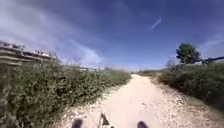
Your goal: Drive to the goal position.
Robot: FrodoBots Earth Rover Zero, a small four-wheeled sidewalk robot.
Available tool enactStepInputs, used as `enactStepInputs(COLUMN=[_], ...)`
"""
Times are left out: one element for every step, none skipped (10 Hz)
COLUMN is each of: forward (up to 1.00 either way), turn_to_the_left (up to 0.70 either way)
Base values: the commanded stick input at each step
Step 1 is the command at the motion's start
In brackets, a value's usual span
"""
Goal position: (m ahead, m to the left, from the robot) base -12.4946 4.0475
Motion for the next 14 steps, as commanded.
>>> enactStepInputs(forward=[0.7,0.7,0.7,0.7,0.7,0.7,0.7,0.7,0.7,0.7,0.7,0.7,0.7,0.7], turn_to_the_left=[-0.35,-0.35,-0.35,-0.24,-0.07,0.0,0.0,0.0,0.0,0.0,0.0,0.0,0.0,0.0])
